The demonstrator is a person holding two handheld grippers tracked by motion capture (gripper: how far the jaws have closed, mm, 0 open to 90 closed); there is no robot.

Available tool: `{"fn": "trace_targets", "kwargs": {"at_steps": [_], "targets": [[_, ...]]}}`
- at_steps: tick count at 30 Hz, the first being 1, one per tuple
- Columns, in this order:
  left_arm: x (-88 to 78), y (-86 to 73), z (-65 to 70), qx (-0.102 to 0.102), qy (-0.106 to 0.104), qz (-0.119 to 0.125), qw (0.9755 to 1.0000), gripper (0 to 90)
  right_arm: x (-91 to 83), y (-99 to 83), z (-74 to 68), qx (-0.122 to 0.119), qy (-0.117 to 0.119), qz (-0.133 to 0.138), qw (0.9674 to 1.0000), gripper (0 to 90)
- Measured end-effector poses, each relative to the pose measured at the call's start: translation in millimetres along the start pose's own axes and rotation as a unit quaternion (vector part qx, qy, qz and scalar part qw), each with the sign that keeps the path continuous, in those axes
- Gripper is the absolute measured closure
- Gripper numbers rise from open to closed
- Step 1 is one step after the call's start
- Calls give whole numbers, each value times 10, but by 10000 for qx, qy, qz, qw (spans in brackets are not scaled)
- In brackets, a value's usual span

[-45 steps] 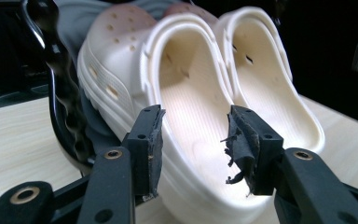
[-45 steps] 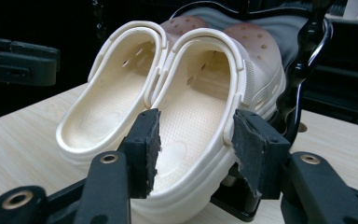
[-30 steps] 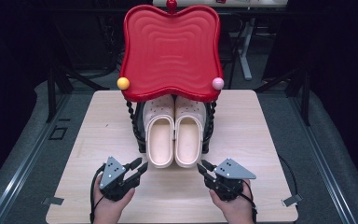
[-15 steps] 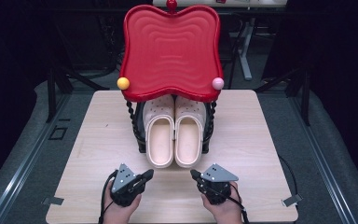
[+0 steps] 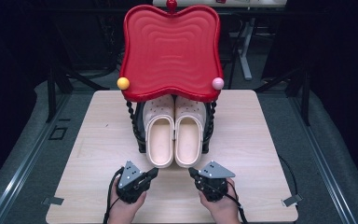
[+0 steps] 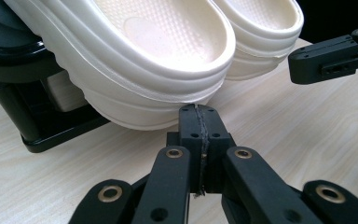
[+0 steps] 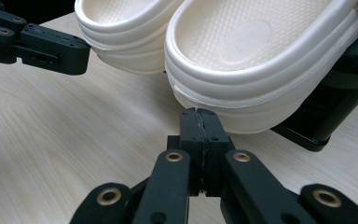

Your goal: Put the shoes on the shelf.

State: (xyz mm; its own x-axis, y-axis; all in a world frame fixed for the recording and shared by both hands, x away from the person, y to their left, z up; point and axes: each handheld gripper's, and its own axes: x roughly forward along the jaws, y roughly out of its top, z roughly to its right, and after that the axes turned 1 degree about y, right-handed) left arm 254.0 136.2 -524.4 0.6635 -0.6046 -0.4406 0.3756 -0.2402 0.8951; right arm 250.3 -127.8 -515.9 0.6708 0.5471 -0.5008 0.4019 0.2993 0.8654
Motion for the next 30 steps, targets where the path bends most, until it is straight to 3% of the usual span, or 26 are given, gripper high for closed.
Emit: {"fn": "trace_targets", "kwargs": {"at_steps": [6,11,19,30], "targets": [[-8,16,-3,12,11,21,10000,900,11,14,1,25,-2,-41,10000,900],[-48,62,-13,101,95,50,9999,900,-30,36,29,11,-141,-52,9999,900],[-40,104,-111,-76,189,109,9997,900,-96,85,144,109,-365,-3,9993,900],[-3,208,-196,-96,306,128,9994,900,-103,225,236,28,-565,13,9984,900]]}}
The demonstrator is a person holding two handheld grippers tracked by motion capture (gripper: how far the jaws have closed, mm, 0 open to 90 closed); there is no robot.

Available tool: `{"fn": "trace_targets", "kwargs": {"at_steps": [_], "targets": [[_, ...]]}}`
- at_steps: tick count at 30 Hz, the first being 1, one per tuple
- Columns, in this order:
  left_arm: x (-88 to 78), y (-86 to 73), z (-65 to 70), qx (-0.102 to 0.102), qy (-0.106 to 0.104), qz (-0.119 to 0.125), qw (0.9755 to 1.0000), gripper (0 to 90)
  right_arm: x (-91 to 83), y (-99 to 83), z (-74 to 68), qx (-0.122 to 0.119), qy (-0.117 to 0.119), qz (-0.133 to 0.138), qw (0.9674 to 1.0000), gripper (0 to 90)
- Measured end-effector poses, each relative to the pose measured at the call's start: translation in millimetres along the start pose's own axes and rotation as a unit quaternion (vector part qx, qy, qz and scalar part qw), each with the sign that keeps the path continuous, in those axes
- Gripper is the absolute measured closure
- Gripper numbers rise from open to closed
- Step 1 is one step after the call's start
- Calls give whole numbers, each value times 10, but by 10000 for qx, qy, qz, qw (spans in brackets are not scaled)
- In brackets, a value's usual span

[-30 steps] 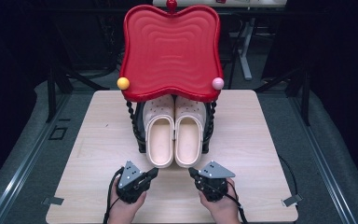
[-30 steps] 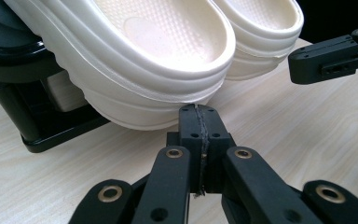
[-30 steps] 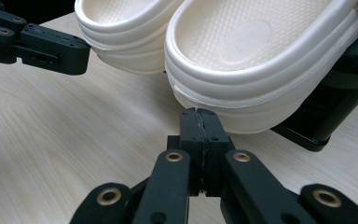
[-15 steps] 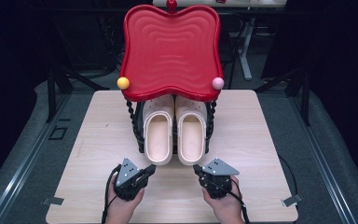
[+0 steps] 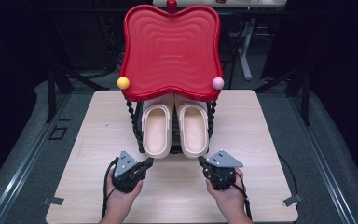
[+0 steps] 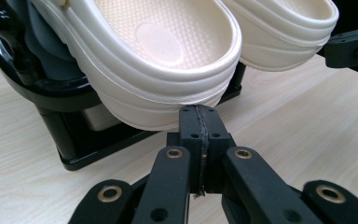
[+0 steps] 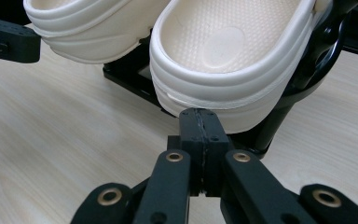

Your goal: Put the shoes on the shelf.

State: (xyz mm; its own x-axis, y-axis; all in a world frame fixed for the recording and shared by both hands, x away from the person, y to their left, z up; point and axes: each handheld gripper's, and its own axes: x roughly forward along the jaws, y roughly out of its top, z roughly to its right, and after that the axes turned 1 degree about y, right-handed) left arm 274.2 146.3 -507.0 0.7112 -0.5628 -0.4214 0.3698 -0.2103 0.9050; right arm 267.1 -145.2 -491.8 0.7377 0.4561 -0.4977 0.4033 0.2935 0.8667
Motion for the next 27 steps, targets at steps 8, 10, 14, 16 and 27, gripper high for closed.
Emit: {"fn": "trace_targets", "kwargs": {"at_steps": [8,10,14,16,27], "targets": [[26,110,-86,-8,128,76,9999,900,86,107,52,43,-50,49,10000,900],[41,138,-102,-23,153,93,9998,900,105,135,70,32,-55,25,10000,900],[78,185,-143,-69,190,115,9997,900,165,169,87,72,-23,68,9999,900],[103,199,-164,-73,238,126,9996,900,182,188,101,84,-42,56,9999,900],[247,316,-224,-36,373,79,9993,900,333,308,104,132,-1,64,9999,900]]}}
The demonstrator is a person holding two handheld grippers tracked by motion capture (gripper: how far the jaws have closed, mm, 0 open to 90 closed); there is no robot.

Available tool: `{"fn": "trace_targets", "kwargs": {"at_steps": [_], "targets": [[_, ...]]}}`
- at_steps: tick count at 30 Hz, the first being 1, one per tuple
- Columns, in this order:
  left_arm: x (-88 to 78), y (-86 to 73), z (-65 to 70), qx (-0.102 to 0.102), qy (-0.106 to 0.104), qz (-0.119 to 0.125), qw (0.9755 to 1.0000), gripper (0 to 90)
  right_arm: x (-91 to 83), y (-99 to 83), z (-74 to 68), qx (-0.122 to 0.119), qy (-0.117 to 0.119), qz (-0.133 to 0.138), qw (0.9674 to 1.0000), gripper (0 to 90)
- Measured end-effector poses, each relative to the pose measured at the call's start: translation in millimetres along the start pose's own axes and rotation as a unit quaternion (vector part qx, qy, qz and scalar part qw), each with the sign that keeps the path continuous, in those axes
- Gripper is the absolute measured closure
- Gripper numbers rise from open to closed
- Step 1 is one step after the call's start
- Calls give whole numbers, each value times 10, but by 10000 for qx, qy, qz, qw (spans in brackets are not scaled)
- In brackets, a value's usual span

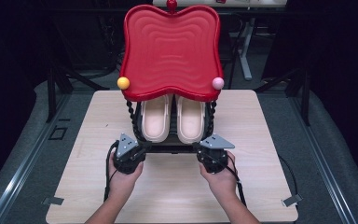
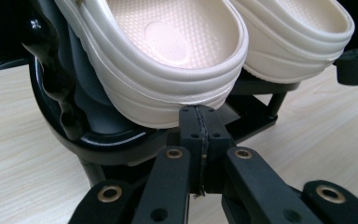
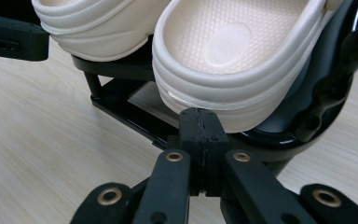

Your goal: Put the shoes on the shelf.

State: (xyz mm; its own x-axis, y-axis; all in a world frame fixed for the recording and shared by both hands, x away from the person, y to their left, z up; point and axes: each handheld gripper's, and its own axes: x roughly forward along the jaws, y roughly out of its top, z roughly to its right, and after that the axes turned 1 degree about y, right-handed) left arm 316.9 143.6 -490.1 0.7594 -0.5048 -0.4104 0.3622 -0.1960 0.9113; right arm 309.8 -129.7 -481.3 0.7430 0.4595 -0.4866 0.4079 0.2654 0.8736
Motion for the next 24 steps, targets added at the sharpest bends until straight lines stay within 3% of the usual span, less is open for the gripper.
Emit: {"fn": "trace_targets", "kwargs": {"at_steps": [11,14,24], "targets": [[174,47,40,9,-3,-97,10000,900,142,97,-3,-52,-69,-56,9999,900],[225,71,37,-29,25,-108,9999,900,198,128,25,74,-56,-49,9999,900],[328,69,15,-36,49,-223,9997,899,321,124,6,105,-69,-118,9999,900]]}}
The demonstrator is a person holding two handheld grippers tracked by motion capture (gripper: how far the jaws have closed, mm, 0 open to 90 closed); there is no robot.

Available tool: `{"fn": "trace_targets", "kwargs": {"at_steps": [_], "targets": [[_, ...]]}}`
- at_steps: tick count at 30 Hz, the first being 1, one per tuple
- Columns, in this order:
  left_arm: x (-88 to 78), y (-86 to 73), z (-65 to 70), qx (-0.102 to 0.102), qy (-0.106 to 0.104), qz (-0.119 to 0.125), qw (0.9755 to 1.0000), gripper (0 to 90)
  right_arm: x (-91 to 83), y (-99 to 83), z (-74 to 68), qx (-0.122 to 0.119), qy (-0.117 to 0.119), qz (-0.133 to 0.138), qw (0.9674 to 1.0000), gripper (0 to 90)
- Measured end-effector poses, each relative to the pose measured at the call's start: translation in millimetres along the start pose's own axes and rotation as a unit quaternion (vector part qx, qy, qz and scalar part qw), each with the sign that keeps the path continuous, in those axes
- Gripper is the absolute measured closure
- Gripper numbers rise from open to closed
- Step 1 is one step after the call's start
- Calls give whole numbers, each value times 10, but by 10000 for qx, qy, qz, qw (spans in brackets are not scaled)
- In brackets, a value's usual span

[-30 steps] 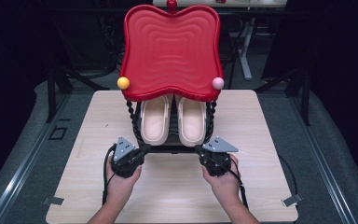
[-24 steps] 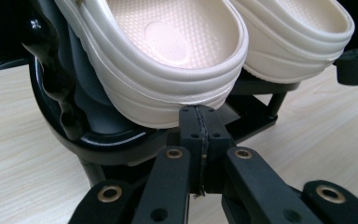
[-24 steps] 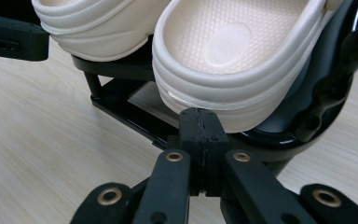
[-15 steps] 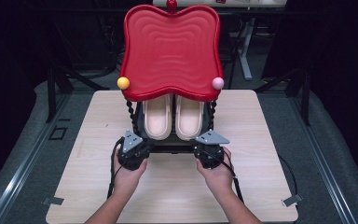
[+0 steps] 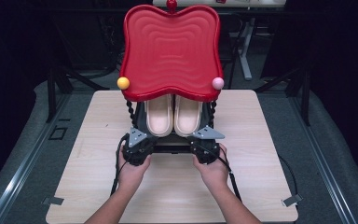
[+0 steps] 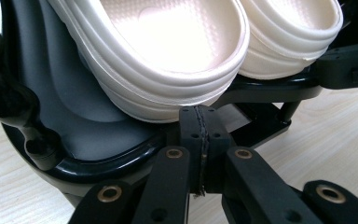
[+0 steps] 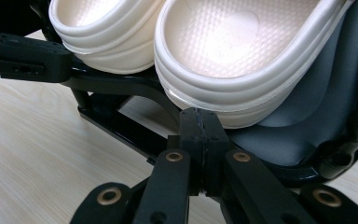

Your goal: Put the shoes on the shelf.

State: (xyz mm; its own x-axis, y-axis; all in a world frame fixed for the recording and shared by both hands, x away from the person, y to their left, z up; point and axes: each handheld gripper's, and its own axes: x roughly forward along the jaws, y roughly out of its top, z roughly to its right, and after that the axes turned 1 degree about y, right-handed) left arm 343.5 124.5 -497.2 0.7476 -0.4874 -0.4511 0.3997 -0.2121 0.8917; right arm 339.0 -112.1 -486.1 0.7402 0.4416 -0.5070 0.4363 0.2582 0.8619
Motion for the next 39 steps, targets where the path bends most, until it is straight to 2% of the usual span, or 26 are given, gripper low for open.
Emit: {"fn": "trace_targets", "kwargs": {"at_steps": [9,16,19,20,23,25,27,33,37,39], "targets": [[56,-8,-40,-100,-16,10,9999,886,58,-11,7,84,51,34,9999,893],[69,-10,-40,-83,-46,21,10000,878,78,-5,23,159,96,22,9998,868],[14,-16,-25,-27,-35,34,10000,826,-5,-27,21,199,133,158,9996,834],[-30,-16,-32,-6,-50,153,9999,814,-30,-32,23,212,125,215,9995,826],[-135,25,-55,-163,-45,347,9993,777,-166,-9,48,346,162,364,9986,786],[-182,66,-65,-172,35,415,9990,727,-226,17,53,395,94,557,9976,743],[-196,110,-69,-192,104,437,9988,672,-261,57,60,410,67,625,9972,708],[-129,208,-94,-264,208,425,9985,541,-219,145,94,543,-70,731,9958,621],[-78,222,-128,-330,220,388,9985,508,-148,157,126,634,-145,697,9954,582],[-48,220,-145,-347,237,408,9983,500,-115,159,138,752,-149,738,9943,580]]}}
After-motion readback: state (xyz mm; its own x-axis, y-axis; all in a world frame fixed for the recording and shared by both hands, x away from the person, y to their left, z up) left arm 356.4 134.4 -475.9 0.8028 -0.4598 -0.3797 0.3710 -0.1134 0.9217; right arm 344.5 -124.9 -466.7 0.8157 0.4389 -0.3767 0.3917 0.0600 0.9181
